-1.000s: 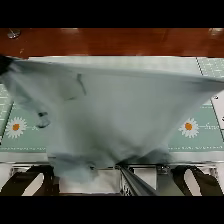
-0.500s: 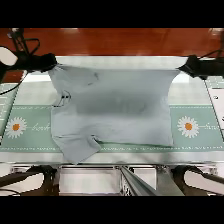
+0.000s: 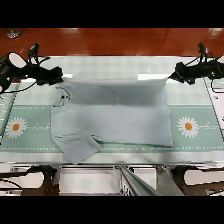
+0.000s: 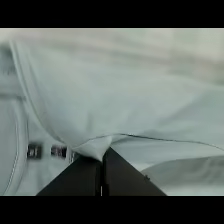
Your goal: Fold the shirts.
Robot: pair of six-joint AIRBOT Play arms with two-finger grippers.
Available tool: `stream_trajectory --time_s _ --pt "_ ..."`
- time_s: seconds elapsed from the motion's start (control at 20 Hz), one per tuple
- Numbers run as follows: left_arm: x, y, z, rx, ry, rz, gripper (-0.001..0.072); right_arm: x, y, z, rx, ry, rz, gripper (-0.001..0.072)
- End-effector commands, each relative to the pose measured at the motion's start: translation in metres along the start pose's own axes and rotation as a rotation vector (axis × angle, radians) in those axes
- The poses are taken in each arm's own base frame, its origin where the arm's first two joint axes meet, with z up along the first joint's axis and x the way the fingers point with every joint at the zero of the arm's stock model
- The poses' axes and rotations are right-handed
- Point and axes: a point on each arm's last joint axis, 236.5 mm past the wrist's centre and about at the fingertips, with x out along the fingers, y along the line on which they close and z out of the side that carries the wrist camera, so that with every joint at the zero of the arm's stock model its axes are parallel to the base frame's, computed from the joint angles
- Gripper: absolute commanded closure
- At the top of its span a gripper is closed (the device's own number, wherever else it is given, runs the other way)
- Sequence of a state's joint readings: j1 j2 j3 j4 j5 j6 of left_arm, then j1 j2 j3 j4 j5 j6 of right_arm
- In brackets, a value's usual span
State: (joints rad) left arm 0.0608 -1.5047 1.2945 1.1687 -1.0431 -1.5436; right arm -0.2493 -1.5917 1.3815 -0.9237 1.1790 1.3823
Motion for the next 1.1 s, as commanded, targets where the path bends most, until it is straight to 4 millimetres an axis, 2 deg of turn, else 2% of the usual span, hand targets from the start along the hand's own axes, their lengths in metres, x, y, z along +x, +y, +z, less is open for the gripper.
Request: stream_trajectory --time_s 0.0,0.1,0.15,0.2,0.25,0.3,0.45,0.6,0.65,0.75,0.85,0.9,1.05 --pt "0.004 0.018 -0.060 0.073 0.246 0.012 0.0679 0.011 -0.033 -0.065 -0.043 0.246 -0.101 0.0696" --pt "0.015 0.026 -0.076 0.053 0.304 0.021 0.0679 0.027 -0.052 -0.085 -0.025 0.281 -0.159 0.0695" --pt "0.020 0.028 -0.082 0.034 0.330 0.023 0.0670 0.033 -0.055 -0.086 0.009 0.266 -0.162 0.0694" --pt "0.020 0.029 -0.090 0.019 0.371 0.022 0.0483 0.035 -0.050 -0.086 0.030 0.260 -0.139 0.0641" --pt "0.019 0.029 -0.097 0.019 0.404 0.021 0.0085 0.035 -0.042 -0.085 0.042 0.255 -0.110 0.0343" --pt "0.015 0.031 -0.103 0.024 0.432 0.028 0.0004 0.031 -0.036 -0.086 0.044 0.266 -0.084 0.0086" --pt "-0.009 0.034 -0.106 -0.025 0.451 0.013 0.0005 -0.001 -0.036 -0.091 0.043 0.318 -0.072 0.0091" --pt "-0.042 0.053 -0.125 -0.070 0.422 0.011 0.0005 -0.039 -0.057 -0.090 0.062 0.170 -0.159 0.0091" --pt "-0.050 0.064 -0.139 -0.116 0.412 0.015 0.0006 -0.047 -0.060 -0.092 0.075 0.097 -0.170 0.0091" --pt "-0.057 0.082 -0.187 -0.268 0.447 0.013 0.0006 -0.051 -0.055 -0.112 0.120 -0.012 -0.139 0.0091" --pt "-0.055 0.091 -0.229 -0.346 0.467 -0.010 0.0006 -0.048 -0.024 -0.139 0.107 -0.080 -0.024 0.0091" --pt "-0.054 0.096 -0.242 -0.373 0.456 -0.014 0.0006 -0.047 -0.013 -0.152 0.101 -0.107 0.015 0.0092" --pt "-0.056 0.105 -0.263 -0.484 0.397 -0.043 0.0006 -0.050 -0.007 -0.184 0.084 -0.118 0.026 0.0091"
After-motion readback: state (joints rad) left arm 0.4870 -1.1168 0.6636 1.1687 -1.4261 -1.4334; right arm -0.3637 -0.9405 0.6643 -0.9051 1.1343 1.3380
